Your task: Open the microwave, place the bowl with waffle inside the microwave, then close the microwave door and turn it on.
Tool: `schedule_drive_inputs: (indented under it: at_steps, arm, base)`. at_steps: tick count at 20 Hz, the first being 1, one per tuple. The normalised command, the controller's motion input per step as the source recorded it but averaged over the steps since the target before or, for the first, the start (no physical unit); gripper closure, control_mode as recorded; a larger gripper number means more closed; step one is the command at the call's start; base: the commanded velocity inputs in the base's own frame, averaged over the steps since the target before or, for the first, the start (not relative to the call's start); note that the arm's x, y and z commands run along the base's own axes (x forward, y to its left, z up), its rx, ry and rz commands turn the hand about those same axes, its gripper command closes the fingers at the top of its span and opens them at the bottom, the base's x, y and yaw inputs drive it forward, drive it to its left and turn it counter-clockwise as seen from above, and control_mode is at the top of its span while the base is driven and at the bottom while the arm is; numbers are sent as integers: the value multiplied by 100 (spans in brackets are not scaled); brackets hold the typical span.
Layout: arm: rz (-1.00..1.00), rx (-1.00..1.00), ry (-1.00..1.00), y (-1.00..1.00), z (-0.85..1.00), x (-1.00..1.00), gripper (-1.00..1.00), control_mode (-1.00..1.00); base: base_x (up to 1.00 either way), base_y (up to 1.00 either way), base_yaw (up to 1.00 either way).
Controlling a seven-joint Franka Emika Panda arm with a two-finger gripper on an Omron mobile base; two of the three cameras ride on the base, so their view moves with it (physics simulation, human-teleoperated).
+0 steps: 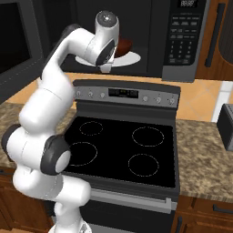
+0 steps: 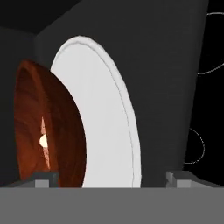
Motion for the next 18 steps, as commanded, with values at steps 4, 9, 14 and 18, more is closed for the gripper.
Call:
schedule_drive_inputs:
  at_steps: [4,9,14,18]
  arm:
    - [0,0,-11,-2,-1,-100,-100,-100]
    - [5,-3,-13,2,-9,-100,-100,-100]
    - [1,-6,-10,7,-24,-89,-100,-100]
    - [0,-22,-12,19,-79,-59,-100,-100]
  base:
    - [0,0,0]
    - [0,0,0]
    - [0,0,0]
    - [0,0,0]
